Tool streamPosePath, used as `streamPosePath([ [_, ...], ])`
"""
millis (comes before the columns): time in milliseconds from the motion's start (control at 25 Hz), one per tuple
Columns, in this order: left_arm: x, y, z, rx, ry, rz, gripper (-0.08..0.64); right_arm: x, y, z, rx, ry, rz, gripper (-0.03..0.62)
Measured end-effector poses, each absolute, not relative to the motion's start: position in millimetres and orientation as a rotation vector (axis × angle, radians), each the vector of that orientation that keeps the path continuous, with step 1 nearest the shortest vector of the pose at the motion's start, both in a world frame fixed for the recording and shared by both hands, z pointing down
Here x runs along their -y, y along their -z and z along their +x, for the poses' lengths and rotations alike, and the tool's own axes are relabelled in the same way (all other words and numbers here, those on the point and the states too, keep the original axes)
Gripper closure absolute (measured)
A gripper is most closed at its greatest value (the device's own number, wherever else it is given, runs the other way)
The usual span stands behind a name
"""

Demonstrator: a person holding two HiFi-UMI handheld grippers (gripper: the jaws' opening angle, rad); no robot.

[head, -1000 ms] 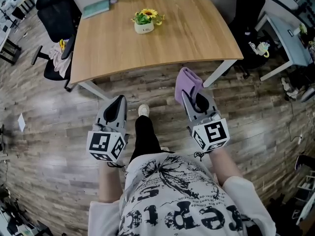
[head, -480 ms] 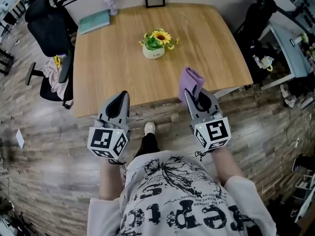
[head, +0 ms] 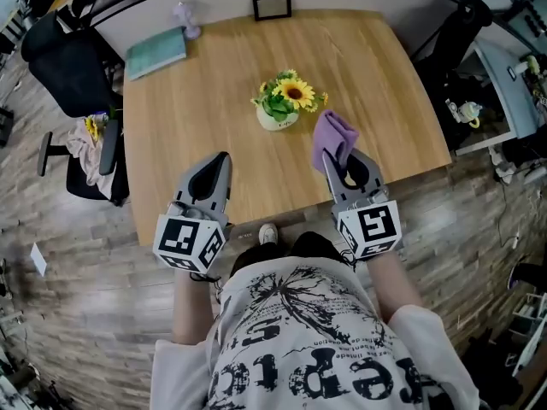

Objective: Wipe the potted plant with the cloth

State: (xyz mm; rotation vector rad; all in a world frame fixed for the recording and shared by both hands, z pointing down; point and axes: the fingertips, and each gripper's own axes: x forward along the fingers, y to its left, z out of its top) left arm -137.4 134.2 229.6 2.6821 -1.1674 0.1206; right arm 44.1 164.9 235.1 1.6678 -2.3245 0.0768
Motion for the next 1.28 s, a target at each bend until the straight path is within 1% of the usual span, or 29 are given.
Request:
streamPosePath([
  [200, -107, -249, -115, 1.124, -0.164, 2.684, 0.557, -129, -253, 62, 2.311, -0.134, 1.651, 0.524],
  [480, -64, -286, -83, 1.164, -0.253, 2.594, 0.557, -70, -269, 114, 2.270, -0.141, 1.610, 0.522],
  [640, -37, -320, -61, 1.158, -0.322, 2.577, 0.557, -32, -285, 144, 2.248, -0.124, 1.560, 0.522],
  [920, -8, -393, -36, 1.124, -0.440, 2.473, 0.557, 20, -357, 171, 2.226, -0.175, 1.373, 0.522],
  [1280, 10, -433, -14, 1.078, -0.514, 2.421, 0.557, 47, -445, 164, 2.197, -0.312, 1.152, 0.520],
])
